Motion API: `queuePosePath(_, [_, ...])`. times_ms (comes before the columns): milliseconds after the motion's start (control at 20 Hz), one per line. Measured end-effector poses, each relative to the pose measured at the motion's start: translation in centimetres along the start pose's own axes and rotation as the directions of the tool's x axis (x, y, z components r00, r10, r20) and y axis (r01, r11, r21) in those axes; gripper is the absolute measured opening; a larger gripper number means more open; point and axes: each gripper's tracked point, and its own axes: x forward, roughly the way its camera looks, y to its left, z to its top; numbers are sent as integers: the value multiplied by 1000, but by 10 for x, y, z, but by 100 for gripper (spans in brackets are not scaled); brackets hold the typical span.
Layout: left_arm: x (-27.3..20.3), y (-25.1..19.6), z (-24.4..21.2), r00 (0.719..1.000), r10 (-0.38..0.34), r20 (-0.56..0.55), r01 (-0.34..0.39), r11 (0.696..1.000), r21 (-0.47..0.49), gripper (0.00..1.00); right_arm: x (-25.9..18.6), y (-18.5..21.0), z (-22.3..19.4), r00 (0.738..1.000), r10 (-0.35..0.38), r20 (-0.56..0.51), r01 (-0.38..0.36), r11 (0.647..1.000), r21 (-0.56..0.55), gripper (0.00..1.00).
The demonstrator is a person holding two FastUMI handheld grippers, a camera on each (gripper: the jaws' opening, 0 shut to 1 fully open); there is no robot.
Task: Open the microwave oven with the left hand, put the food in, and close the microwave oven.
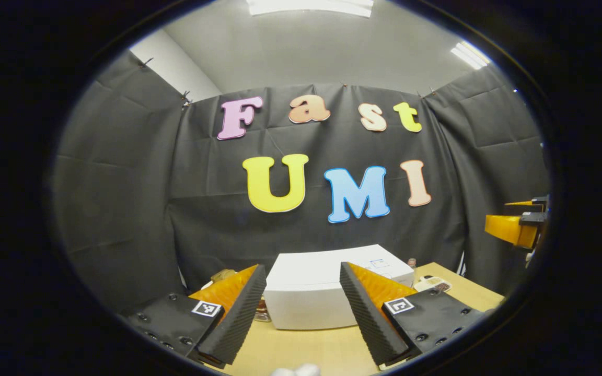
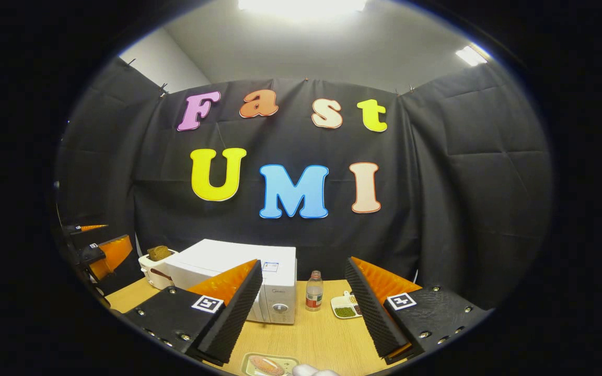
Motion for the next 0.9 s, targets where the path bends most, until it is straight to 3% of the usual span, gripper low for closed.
queuePosePath(100, [0,-2,-3,1000,-1,-1,1,1000,0,99,0,-1,0,1000,0,2,0,1000,-2,98])
queuePosePath(200, [2,-6,-8,1000,-7,3,7,1000,1,94,0,-4,0,1000,-1,1,1,1000,-2,98])
queuePosePath(350, [11,-28,-30,1000,-31,6,31,1000,-1,95,1,-13,0,1000,-10,-7,10,1000,7,98])
queuePosePath(700, [70,-157,-170,985,-134,-105,134,991,-8,99,20,-53,-20,996,-31,-89,31,1000,0,98])
queuePosePath(900, [120,-221,-242,969,-166,-182,150,984,-96,100,39,-79,-34,992,-49,-120,46,999,-28,98])
